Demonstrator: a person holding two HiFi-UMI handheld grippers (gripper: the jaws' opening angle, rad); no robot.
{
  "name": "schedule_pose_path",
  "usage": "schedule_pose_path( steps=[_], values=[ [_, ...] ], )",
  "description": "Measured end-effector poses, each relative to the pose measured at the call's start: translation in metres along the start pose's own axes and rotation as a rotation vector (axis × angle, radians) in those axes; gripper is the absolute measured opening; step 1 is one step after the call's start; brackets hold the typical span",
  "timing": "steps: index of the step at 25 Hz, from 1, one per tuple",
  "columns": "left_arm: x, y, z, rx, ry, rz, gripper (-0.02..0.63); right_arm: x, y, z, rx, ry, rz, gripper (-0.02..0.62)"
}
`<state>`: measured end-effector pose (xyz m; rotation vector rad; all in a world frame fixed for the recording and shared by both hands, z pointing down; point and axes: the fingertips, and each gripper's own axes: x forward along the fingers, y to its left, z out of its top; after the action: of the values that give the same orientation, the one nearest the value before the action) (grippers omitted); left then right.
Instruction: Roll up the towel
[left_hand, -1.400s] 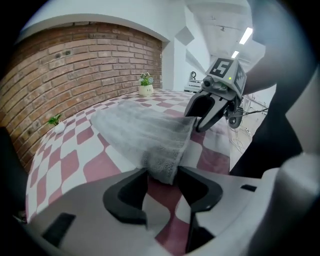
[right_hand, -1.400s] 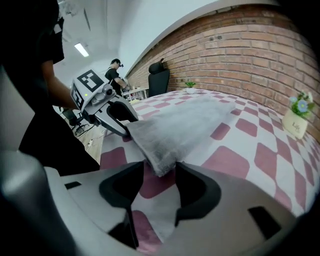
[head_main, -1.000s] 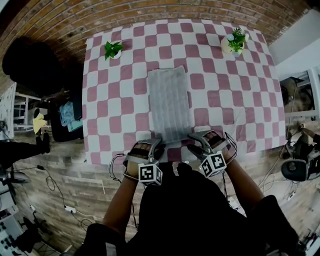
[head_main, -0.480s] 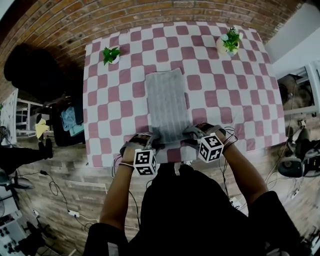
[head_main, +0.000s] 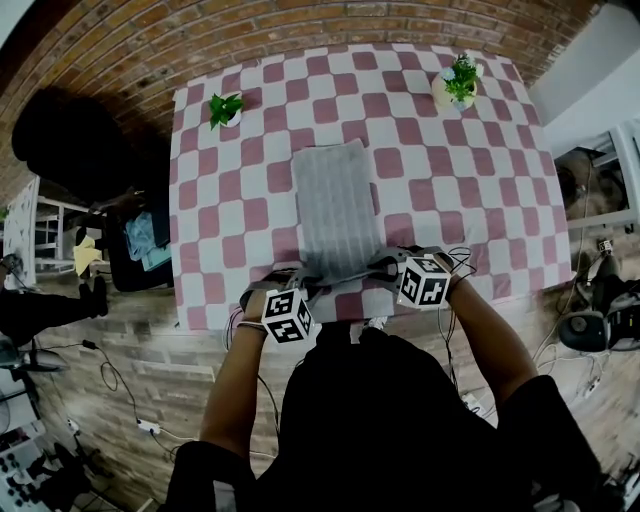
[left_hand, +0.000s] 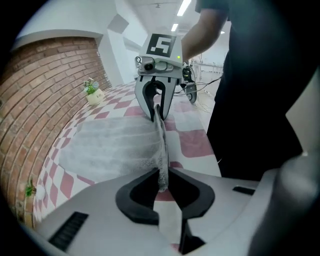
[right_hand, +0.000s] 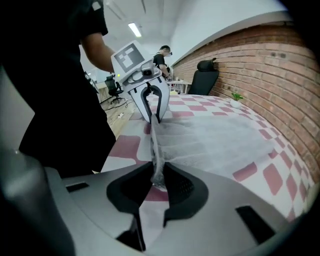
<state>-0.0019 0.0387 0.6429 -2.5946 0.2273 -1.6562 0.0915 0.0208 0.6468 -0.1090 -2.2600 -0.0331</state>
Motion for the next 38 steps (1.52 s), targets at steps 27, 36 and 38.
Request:
schedule_pose_path(
  steps=[27, 36, 38],
  values=[
    [-0.020, 0.034, 0.020, 0.029, -0.035, 0.347, 0.067, -0.023, -0.065, 0.034, 0.939, -0.318, 0.530, 0.072],
    [-0.030, 0.091, 0.014, -0.295, -0.146, 0.234, 0.046, -0.071, -0.103, 0.040, 0.595, -0.479, -0.140, 0.139],
    [-0.025, 0.102, 0.012, -0.287, -0.123, 0.232, 0.048, -0.082, -0.095, 0.043, 0.434, -0.467, -0.300, 0.173]
  ],
)
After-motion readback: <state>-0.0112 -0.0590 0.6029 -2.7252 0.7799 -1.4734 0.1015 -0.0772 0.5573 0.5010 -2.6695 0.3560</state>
